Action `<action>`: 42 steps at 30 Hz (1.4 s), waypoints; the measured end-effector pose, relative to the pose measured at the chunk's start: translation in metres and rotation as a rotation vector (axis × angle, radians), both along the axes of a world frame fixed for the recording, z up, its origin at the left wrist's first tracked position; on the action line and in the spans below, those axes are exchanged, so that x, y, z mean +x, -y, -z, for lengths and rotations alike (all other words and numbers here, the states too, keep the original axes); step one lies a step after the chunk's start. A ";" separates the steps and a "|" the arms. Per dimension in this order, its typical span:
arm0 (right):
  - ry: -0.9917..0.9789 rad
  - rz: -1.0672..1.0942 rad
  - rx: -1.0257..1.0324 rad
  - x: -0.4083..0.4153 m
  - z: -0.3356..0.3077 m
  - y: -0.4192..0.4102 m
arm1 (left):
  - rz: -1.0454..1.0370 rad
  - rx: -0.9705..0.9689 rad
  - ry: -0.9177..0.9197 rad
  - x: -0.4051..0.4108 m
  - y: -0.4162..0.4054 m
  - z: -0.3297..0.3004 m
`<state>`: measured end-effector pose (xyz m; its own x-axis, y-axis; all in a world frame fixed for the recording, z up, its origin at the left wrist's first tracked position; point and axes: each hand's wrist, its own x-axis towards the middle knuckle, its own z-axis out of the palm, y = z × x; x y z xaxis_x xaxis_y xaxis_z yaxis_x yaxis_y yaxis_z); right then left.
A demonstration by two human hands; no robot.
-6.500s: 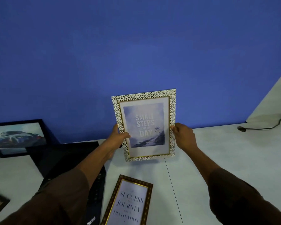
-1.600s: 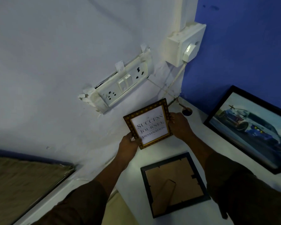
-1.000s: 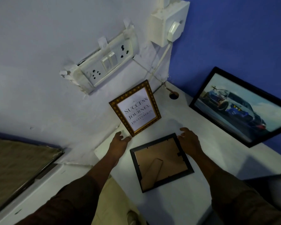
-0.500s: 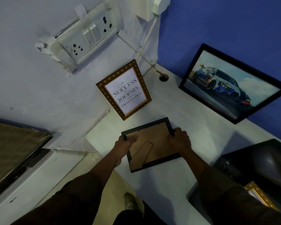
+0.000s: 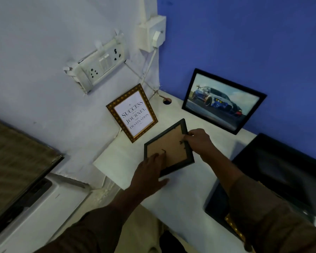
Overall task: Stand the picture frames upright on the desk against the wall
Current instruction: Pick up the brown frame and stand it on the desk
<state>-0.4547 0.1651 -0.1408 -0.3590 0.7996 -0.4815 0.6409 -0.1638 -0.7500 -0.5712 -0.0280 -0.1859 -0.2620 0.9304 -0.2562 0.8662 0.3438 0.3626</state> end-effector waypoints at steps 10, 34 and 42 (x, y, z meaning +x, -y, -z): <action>-0.278 0.300 0.082 0.074 -0.073 0.079 | -0.156 0.437 0.307 0.037 0.050 -0.052; -0.260 0.713 0.229 0.418 -0.064 0.207 | 0.069 -0.126 1.161 0.296 0.035 -0.100; -0.318 0.785 0.190 0.560 -0.068 0.216 | -0.086 -0.288 1.604 0.457 -0.005 -0.106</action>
<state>0.1050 -0.0505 -0.0731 0.2352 0.9292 -0.2851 0.1506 -0.3246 -0.9338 -0.1144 -0.0231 -0.0798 0.3833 0.8041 -0.4544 -0.3389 0.5801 0.7407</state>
